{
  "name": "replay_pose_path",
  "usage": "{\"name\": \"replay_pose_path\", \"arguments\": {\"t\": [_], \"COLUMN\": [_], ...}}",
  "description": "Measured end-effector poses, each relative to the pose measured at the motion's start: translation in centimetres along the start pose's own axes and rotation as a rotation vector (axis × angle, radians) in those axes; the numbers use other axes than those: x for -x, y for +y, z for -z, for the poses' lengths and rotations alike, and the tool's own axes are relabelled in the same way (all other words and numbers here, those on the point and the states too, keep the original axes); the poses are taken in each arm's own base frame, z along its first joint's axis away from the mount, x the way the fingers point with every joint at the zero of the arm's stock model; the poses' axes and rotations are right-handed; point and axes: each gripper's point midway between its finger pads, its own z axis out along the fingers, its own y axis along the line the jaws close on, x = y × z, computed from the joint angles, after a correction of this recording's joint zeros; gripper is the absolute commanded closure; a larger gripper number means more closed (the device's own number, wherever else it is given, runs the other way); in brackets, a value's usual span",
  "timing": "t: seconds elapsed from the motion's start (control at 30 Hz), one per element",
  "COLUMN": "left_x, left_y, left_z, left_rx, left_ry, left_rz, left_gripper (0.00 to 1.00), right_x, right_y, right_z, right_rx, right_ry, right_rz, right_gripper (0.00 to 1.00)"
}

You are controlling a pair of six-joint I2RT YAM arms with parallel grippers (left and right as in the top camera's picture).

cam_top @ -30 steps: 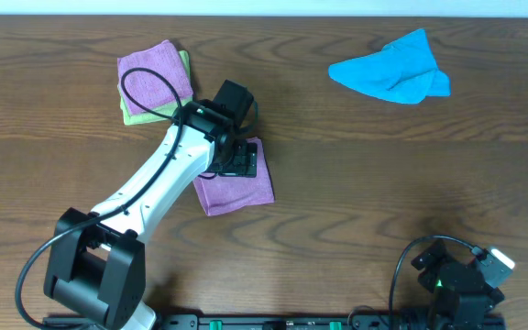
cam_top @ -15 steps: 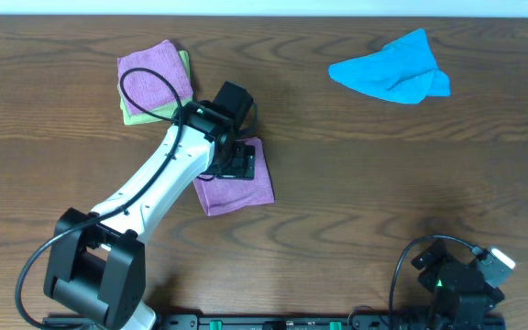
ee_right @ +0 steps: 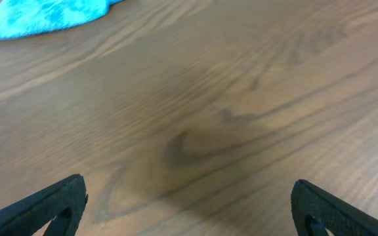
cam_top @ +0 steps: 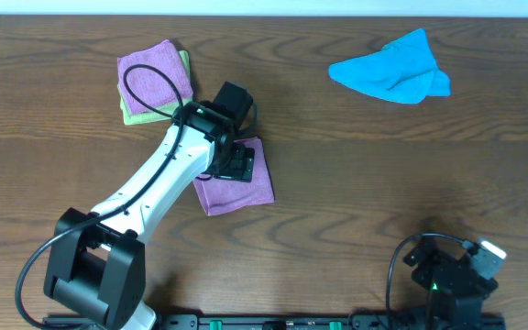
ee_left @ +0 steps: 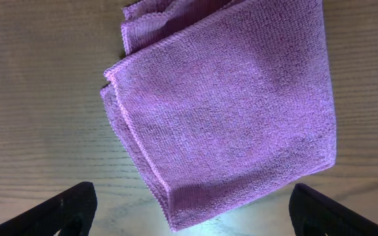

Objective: Fold the cloth

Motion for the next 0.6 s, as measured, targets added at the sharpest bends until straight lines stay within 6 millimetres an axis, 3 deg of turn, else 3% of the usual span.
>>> {"name": "replay_pose_path", "arguments": {"t": [0.17,0.6], "left_x": [0.01,0.03], "left_y": [0.01,0.00], "left_z": [0.00,0.00], "left_rx": [0.001,0.000], "left_ry": [-0.001,-0.001], "left_rz": [-0.015,-0.018], "left_gripper": [0.05,0.05], "right_x": [0.44,0.02], "right_y": [0.91,0.83], "right_z": [0.05,-0.24], "right_rx": [0.042,0.035], "right_ry": [-0.018,-0.008], "right_rz": [0.003,0.010], "right_gripper": [0.01,0.01]}}
